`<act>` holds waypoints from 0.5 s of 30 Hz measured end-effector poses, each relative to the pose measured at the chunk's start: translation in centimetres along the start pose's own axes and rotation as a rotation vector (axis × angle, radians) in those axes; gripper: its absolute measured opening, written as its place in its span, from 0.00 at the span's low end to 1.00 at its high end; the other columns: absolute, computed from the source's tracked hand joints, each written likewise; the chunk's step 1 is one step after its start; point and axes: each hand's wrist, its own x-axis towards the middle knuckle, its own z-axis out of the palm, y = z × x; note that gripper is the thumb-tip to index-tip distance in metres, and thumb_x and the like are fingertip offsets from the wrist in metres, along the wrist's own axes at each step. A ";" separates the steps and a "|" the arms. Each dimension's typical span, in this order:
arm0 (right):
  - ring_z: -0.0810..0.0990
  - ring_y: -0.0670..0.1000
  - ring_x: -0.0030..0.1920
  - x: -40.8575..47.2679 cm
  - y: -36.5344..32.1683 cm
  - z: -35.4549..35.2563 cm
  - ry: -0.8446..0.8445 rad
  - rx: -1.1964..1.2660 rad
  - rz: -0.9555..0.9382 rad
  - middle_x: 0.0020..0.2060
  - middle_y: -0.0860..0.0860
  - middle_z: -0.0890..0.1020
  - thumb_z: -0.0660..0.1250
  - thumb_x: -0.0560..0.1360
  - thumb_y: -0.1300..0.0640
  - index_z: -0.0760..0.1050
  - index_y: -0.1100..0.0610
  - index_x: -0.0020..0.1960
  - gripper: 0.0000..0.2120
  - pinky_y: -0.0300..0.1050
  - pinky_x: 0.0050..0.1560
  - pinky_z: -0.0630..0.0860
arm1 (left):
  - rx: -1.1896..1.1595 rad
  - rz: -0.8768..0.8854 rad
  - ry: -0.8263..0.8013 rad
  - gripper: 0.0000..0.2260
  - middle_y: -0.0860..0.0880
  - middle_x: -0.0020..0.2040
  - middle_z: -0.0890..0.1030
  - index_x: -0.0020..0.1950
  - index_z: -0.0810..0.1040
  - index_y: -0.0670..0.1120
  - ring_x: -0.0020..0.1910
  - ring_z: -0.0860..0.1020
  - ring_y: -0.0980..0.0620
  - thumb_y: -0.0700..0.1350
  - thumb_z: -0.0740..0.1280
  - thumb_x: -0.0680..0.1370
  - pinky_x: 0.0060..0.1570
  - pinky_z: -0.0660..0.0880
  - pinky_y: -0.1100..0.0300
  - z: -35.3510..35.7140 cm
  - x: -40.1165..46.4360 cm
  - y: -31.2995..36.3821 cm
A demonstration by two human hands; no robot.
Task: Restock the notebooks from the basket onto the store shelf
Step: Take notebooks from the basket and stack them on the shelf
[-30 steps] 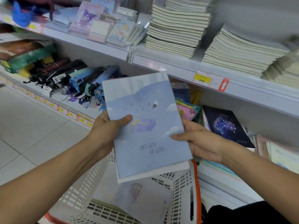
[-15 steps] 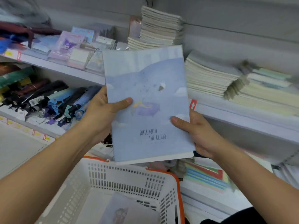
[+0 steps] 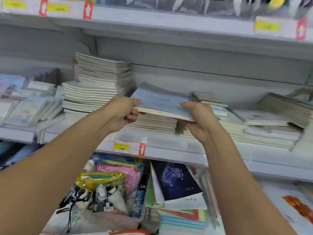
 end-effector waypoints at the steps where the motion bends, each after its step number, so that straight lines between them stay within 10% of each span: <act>1: 0.84 0.57 0.45 0.4 0.2 -0.2 -0.007 0.033 -0.014 0.47 0.61 0.83 0.70 0.73 0.70 0.76 0.68 0.56 0.13 0.49 0.41 0.82 | 0.005 0.010 0.022 0.10 0.48 0.36 0.67 0.41 0.66 0.43 0.19 0.63 0.59 0.35 0.61 0.81 0.17 0.57 0.69 0.6 0.7 0.0; 8: 0.86 0.53 0.49 2.6 1.4 -1.3 -0.083 -0.332 -0.182 0.45 0.52 0.87 0.80 0.61 0.70 0.80 0.62 0.49 0.19 0.42 0.48 0.82 | 0.307 0.200 0.116 0.07 0.46 0.35 0.70 0.46 0.73 0.42 0.21 0.65 0.55 0.44 0.62 0.82 0.18 0.60 0.67 1.3 4.3 -0.9; 15: 0.86 0.53 0.35 4.6 3.6 -0.6 0.214 -0.563 -0.239 0.35 0.48 0.82 0.84 0.61 0.59 0.74 0.56 0.41 0.20 0.52 0.45 0.84 | 0.898 0.404 0.067 0.17 0.53 0.38 0.80 0.53 0.80 0.47 0.36 0.76 0.57 0.53 0.77 0.70 0.33 0.69 0.65 -0.8 6.3 -1.6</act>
